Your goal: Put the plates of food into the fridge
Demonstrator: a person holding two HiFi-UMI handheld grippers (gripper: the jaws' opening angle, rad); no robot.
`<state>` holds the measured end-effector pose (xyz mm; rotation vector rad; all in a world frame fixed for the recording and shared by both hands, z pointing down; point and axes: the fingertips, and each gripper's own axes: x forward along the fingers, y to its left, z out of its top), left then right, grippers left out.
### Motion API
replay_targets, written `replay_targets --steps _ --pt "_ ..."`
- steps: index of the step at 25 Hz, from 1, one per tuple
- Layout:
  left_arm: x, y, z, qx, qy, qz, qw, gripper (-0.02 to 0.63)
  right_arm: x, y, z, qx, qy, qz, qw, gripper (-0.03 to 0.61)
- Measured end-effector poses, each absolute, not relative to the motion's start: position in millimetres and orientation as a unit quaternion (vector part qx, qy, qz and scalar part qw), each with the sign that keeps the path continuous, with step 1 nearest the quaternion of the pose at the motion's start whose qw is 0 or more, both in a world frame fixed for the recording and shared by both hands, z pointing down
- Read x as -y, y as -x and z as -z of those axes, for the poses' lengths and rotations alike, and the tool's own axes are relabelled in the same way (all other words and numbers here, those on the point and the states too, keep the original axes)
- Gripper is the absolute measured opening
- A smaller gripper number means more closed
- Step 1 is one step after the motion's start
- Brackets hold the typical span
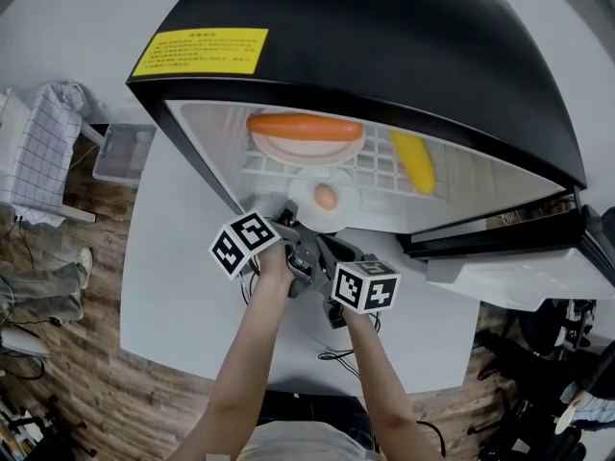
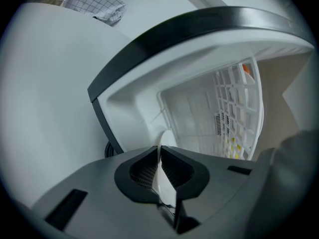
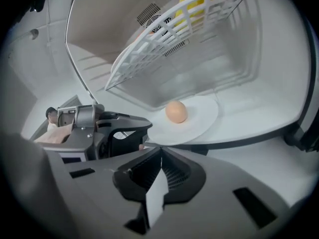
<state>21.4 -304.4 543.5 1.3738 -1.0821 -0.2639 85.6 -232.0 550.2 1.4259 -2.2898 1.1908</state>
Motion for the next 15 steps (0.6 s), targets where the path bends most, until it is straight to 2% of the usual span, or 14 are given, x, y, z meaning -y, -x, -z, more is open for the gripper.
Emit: replay_targets --steps 15 --pt "301.3 -21.2 -538.2 0.443 -0.634 0.096 0.627 0.031 267.4 -101.2 -556.2 0.745 -0.509 -0.422 0.09 0.014"
